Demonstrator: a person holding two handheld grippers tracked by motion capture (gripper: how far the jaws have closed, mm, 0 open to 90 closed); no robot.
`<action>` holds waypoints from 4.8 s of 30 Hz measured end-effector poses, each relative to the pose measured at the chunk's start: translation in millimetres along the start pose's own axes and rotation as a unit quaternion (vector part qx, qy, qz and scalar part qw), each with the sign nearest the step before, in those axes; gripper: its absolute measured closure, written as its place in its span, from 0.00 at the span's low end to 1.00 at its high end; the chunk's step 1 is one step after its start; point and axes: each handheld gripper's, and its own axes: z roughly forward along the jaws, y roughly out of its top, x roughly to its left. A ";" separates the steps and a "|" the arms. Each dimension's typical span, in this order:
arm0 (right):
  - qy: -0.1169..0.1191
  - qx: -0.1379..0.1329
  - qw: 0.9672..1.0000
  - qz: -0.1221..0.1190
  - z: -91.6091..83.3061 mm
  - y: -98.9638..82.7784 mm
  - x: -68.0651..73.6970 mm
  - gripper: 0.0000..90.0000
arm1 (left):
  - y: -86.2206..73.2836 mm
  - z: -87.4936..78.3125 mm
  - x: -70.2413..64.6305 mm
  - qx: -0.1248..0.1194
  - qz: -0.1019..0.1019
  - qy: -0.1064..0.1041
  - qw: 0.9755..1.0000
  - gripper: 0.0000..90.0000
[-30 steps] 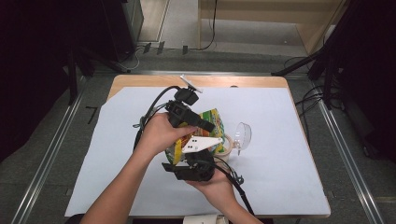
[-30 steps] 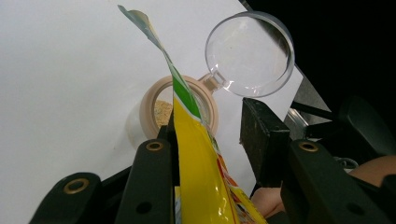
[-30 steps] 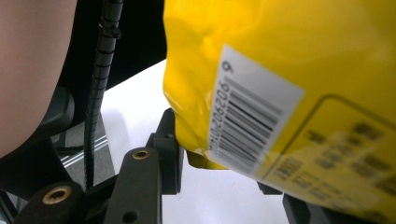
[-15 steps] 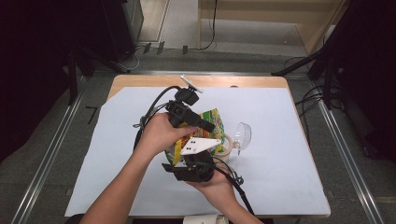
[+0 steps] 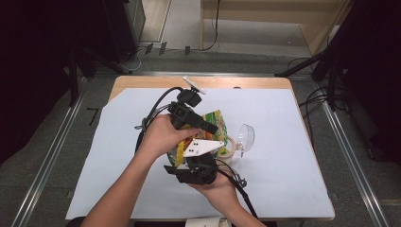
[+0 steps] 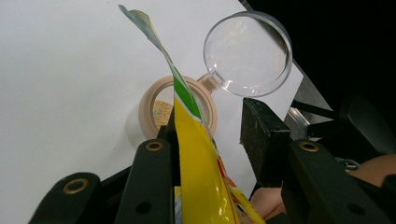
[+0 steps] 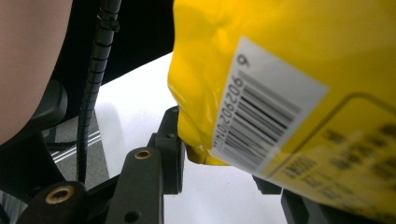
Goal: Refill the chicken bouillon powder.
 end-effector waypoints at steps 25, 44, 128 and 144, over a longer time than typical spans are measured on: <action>-0.001 -0.001 1.000 -0.007 1.3 1.2 -1.1 0.69 | -0.6 -3.3 0.2 -0.009 0.002 0.004 1.000 0.73; 0.007 -0.002 1.000 -0.013 7.1 9.7 -3.9 0.70 | -1.3 -13.8 3.7 -0.023 0.000 0.016 1.000 0.73; 0.011 -0.008 1.000 0.005 2.5 6.1 -5.6 0.70 | -2.0 -11.6 0.3 -0.027 0.002 0.008 1.000 0.66; 0.009 -0.002 1.000 0.012 3.3 9.8 -6.1 0.70 | 5.6 -8.3 6.3 -0.001 0.006 0.016 1.000 0.81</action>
